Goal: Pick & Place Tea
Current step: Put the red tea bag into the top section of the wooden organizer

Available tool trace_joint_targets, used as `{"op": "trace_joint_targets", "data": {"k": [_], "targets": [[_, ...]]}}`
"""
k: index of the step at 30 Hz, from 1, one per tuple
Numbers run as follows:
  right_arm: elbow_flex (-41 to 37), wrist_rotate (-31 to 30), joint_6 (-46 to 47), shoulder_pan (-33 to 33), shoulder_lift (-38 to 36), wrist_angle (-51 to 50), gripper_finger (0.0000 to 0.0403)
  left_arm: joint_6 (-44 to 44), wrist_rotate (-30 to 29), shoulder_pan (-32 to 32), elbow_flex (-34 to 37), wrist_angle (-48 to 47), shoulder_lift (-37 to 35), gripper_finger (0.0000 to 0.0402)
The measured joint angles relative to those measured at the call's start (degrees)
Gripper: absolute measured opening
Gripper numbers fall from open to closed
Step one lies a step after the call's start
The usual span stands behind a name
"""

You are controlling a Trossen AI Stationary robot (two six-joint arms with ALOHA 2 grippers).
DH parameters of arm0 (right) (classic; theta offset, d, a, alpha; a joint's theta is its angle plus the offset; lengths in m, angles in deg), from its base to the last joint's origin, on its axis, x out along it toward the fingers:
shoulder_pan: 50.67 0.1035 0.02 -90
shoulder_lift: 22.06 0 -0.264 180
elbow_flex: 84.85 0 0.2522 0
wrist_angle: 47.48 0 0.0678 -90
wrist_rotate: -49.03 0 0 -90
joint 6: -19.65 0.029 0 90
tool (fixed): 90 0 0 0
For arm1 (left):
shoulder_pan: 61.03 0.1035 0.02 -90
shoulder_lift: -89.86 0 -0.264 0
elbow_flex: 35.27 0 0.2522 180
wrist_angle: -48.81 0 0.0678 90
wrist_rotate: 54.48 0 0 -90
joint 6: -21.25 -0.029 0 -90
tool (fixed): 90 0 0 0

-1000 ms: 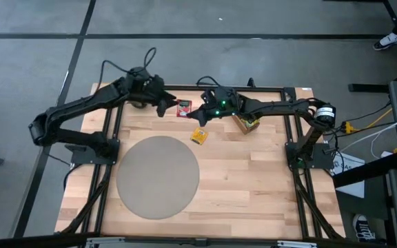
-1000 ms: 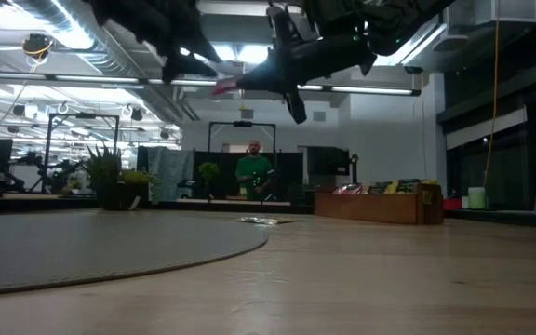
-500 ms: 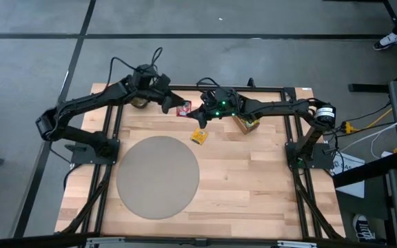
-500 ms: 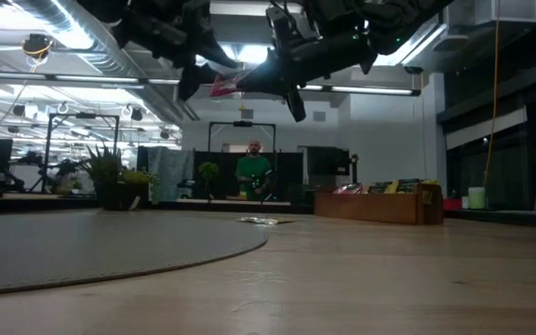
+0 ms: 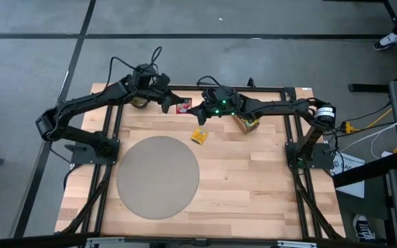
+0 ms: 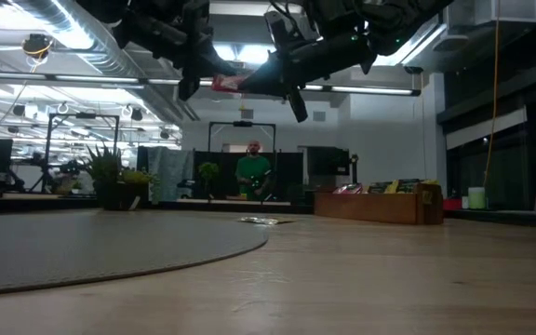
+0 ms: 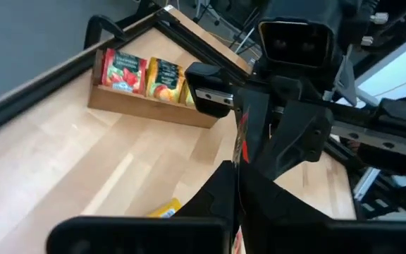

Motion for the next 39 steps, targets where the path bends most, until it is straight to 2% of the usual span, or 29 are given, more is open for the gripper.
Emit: {"op": "trace_joint_targets", "data": {"k": [3,6,13,16,19,30,39], "targets": [[0.0,0.23,-0.08,-0.28,0.0,-0.4,0.0006,-0.93,-0.25,0.0,0.0,-0.05,0.0,0.0004],[0.06,5.55,-1.54,-1.36,0.0,-1.33,0.0023,-1.51,0.37,-0.02,0.0,-0.64,0.0,0.0003],[0.02,19.17,1.2,-5.45,0.0,-7.16,0.0119,-2.75,1.36,-0.64,0.0,-3.7,-0.24,0.0003],[0.02,19.61,1.13,-6.06,0.0,-7.02,0.0159,-3.48,1.57,-2.25,0.01,-4.78,0.09,0.0002],[0.02,18.21,-1.02,-5.99,0.0,-7.02,0.0183,-2.43,2.3,-3.22,0.02,-4.53,0.07,0.0002],[0.02,18.36,-4.48,-5.53,0.0,-1.2,0.0192,2.27,4.35,-3.0,0.02,-5.35,0.3,0.0002],[0.02,23.86,-4.5,-5.31,0.0,-0.41,0.0193,2.97,1.9,-2.03,0.02,-5.91,0.31,0.0002]]}}
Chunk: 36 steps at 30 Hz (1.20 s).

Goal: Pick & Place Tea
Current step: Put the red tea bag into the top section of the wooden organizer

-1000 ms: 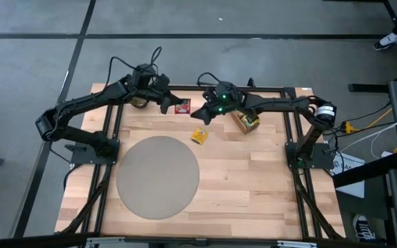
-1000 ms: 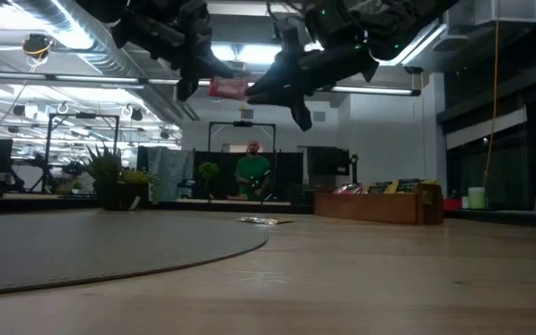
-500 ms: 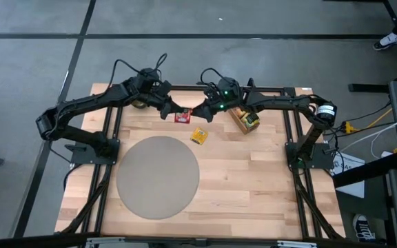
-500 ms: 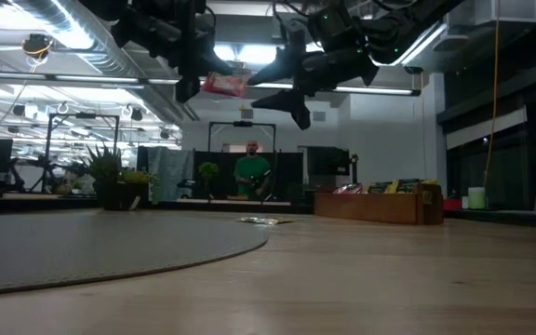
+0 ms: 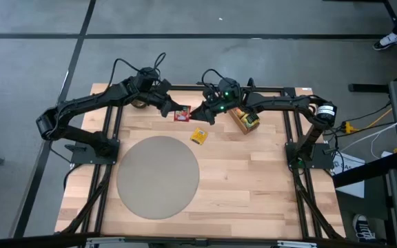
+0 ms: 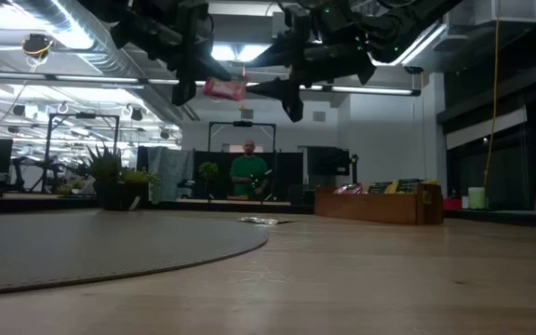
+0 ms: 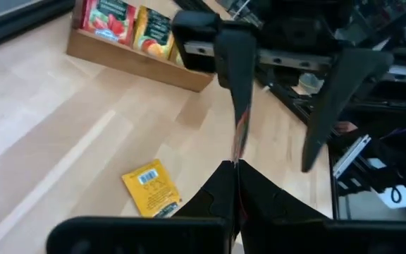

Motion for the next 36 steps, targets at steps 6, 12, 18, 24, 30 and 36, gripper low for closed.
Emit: {"op": "trace_joint_targets", "data": {"k": [6,12,18,24,30,36], "targets": [[0.0,-1.25,0.15,-0.11,0.0,3.94,0.0183,0.19,3.33,-0.44,0.0,0.33,0.02,0.0002],[0.0,-2.72,1.08,-0.11,0.0,5.27,0.0137,0.17,3.33,-1.51,0.0,0.85,0.02,0.0002],[0.0,-2.39,0.15,-0.11,0.0,5.32,0.008,0.54,2.6,-1.51,0.0,1.72,0.02,0.0002],[0.0,-0.91,0.07,-0.13,0.0,5.71,0.0008,1.03,2.69,-1.53,0.0,4.29,0.02,0.0003],[0.0,-0.97,0.48,-0.17,-0.14,4.89,0.0004,1.51,1.86,-1.53,0.0,4.26,0.04,0.0019],[-0.28,-2.93,-2.2,-2.12,-3.95,-5.41,0.0003,1.49,-0.53,-1.49,0.0,4.41,0.07,0.0061]]}}
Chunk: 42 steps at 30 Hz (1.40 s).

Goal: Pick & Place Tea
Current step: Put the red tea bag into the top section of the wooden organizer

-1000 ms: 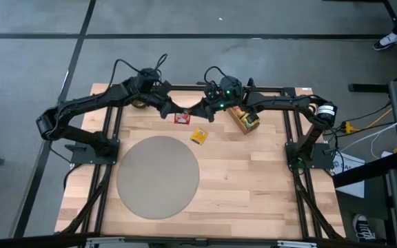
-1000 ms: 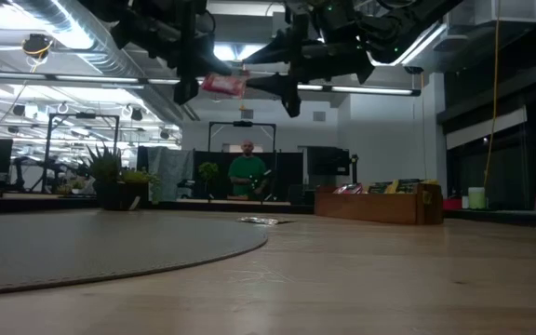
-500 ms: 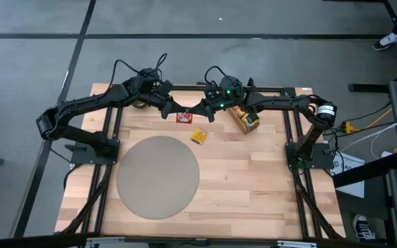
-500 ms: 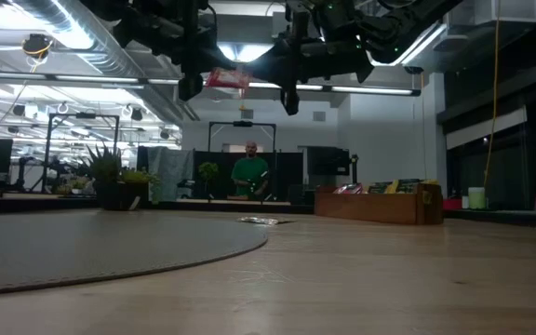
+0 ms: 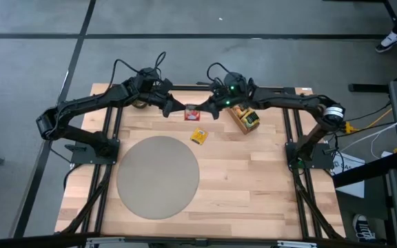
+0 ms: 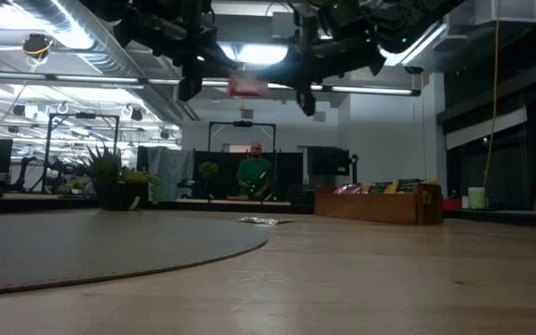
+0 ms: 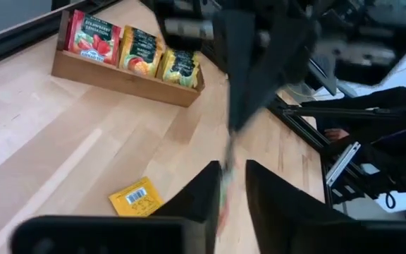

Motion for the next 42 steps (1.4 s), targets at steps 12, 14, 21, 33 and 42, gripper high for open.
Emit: {"op": "trace_joint_targets", "data": {"k": [12,14,21,33,42], "targets": [[-8.51,-32.13,-2.46,-2.11,-13.9,-16.52,0.0002,-0.43,-0.72,0.13,0.0,0.93,0.0,0.0141],[-12.52,-37.13,-0.71,-3.02,-16.34,-16.43,0.0001,-0.85,-0.98,0.13,0.0,0.97,0.0,0.0143],[-25.67,-45.05,4.02,-6.17,-20.59,-5.7,0.0001,-1.95,-1.59,0.13,0.0,1.18,0.0,0.0144],[-31.12,-45.11,6.74,-11.12,-15.06,6.17,0.0,-1.98,-4.8,0.13,0.0,1.18,0.0,0.0143],[-31.1,-45.05,6.57,-12.26,-9.41,10.68,0.0002,-2.03,-7.04,0.13,0.0,1.18,-0.02,0.014]]}}
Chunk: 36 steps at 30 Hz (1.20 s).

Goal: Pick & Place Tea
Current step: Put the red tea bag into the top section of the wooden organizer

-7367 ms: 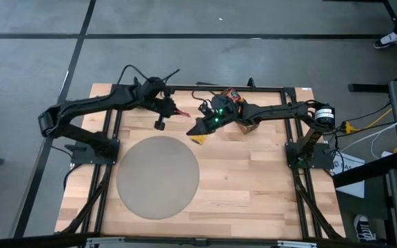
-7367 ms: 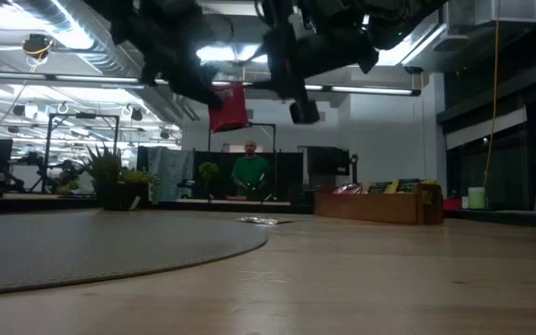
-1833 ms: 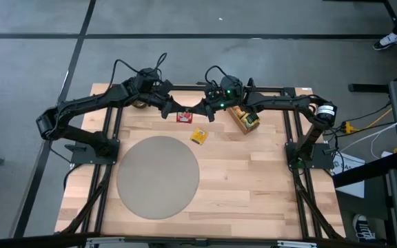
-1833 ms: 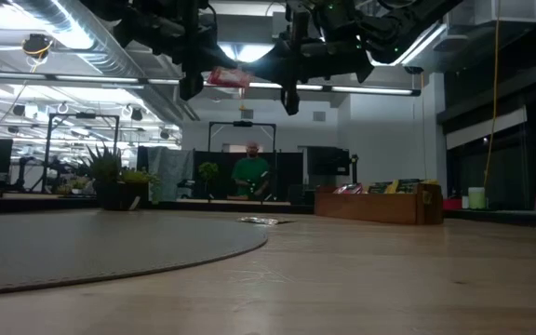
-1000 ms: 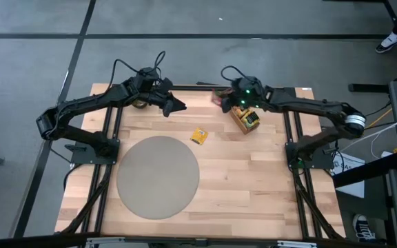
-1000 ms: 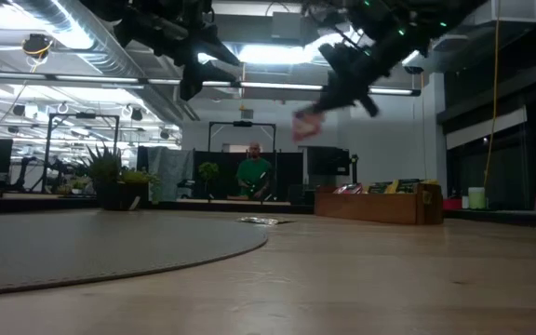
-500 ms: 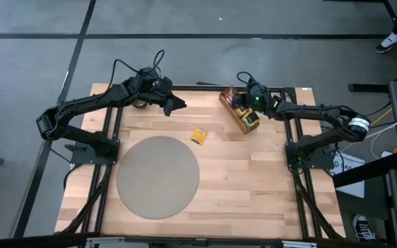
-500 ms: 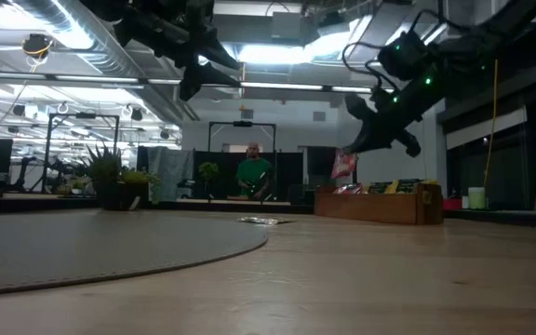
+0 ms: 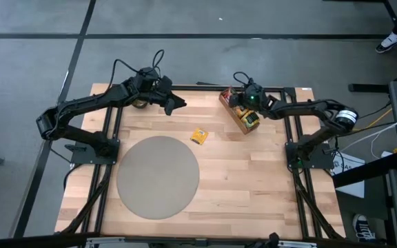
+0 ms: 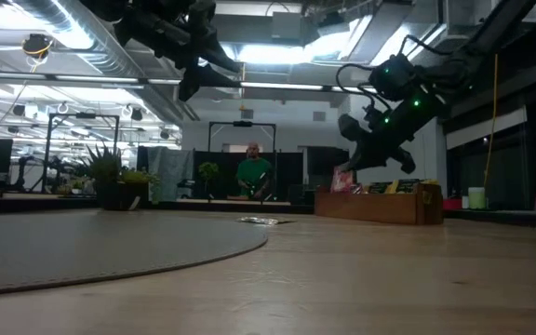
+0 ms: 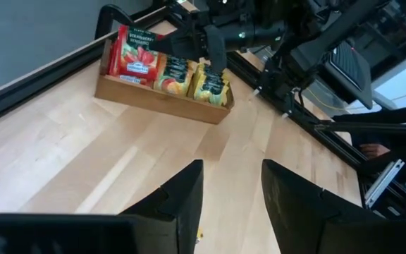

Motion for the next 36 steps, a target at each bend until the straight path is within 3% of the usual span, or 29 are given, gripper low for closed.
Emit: {"op": "trace_joint_targets", "data": {"k": [17,22,26,32,36], "targets": [[0.07,0.02,0.02,-0.11,3.5,2.43,0.0058,-0.98,0.02,0.0,0.0,0.0,-0.02,0.0141],[0.07,-4.51,-0.01,-0.18,3.5,2.45,0.0097,-0.96,0.02,0.0,0.0,0.0,-0.02,0.0141],[0.07,-5.67,0.88,-1.24,3.5,2.52,0.0103,-0.96,0.03,0.0,0.0,-0.01,-0.02,0.0141],[0.07,-1.91,1.72,-2.44,3.45,3.5,0.0096,-0.96,0.04,0.0,0.0,0.0,-0.02,0.0141],[0.07,3.9,2.06,-3.46,3.44,3.45,0.0095,-0.96,0.07,0.0,0.0,-0.01,-0.02,0.0141]]}}
